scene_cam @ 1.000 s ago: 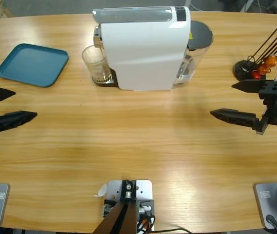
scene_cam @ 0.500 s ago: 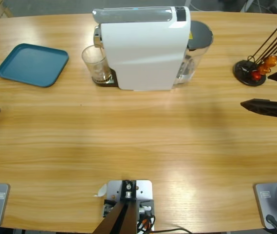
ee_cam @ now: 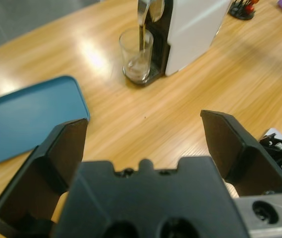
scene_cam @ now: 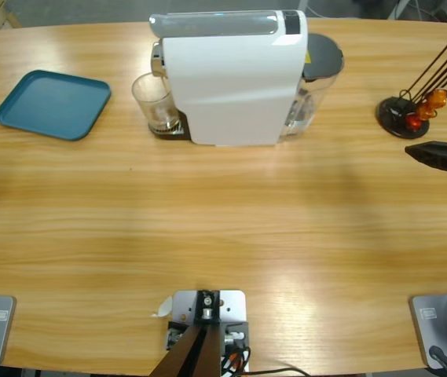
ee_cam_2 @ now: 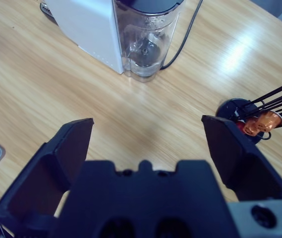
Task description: Pour coffee
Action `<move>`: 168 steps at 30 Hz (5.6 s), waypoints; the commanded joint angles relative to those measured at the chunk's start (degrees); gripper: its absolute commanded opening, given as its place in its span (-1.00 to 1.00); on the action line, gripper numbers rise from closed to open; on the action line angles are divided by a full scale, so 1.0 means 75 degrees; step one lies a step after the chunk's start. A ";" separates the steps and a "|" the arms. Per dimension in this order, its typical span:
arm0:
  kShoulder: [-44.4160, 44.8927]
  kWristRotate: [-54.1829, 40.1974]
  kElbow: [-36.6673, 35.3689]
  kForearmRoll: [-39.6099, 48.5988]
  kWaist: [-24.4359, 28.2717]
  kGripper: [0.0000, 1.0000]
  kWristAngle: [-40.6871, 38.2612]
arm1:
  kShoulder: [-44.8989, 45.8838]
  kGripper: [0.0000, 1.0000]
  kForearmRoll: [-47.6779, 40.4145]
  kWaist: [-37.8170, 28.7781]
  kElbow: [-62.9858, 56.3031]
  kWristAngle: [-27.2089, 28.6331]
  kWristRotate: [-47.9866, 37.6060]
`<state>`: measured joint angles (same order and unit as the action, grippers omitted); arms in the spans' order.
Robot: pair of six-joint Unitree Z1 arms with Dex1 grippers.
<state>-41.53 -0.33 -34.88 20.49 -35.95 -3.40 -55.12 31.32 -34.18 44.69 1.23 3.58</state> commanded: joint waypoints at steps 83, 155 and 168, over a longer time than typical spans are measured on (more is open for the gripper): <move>-0.1518 -0.0905 0.0496 -0.0721 0.1195 1.00 -0.2064 | -0.0232 1.00 -0.0062 -0.0084 -0.0193 0.0108 -0.0161; -0.1049 -0.1045 0.0866 -0.1429 0.1664 1.00 -0.1757 | -0.0141 1.00 -0.0086 -0.0084 -0.0233 0.0059 -0.0229; -0.2971 -0.1955 0.0339 -0.2348 0.1676 1.00 -0.2141 | -0.0291 1.00 -0.0163 -0.0084 -0.0212 -0.0150 -0.0325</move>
<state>-55.16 -9.34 -30.73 6.59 -24.00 -18.24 -56.28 31.18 -34.18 44.69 0.67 1.95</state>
